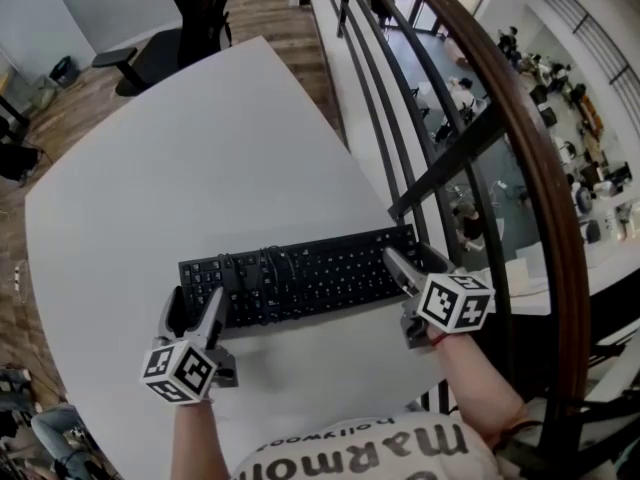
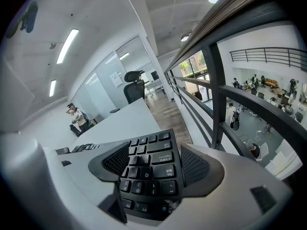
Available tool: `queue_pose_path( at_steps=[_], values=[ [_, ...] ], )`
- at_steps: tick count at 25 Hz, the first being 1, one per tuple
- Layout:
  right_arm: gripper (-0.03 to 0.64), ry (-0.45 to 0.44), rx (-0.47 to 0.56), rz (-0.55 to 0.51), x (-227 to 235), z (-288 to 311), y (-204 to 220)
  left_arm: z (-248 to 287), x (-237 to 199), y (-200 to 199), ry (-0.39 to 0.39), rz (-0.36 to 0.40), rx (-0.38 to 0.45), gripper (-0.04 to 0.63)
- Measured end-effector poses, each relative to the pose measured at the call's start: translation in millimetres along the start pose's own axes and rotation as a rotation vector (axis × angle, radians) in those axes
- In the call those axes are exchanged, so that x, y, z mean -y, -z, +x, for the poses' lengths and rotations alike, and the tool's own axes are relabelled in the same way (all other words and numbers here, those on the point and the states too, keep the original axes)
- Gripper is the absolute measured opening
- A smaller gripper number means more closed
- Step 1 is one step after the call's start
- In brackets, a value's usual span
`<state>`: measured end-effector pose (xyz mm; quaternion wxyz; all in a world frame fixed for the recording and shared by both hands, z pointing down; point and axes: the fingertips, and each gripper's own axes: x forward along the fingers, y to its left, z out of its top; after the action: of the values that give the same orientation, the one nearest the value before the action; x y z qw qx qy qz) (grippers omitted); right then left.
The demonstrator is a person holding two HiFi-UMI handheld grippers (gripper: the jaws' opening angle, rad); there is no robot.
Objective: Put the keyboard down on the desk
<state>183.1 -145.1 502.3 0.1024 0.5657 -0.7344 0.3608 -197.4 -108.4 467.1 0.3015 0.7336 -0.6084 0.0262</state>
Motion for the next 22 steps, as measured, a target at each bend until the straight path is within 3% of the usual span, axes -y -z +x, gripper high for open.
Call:
queue_pose_path(
  at_steps=[22],
  values=[
    [0.351,0.038,-0.053,-0.02,2.0,6.1,3.7,-1.1,-3.0,1.6,0.002,-0.018,-0.006,0.413]
  ],
)
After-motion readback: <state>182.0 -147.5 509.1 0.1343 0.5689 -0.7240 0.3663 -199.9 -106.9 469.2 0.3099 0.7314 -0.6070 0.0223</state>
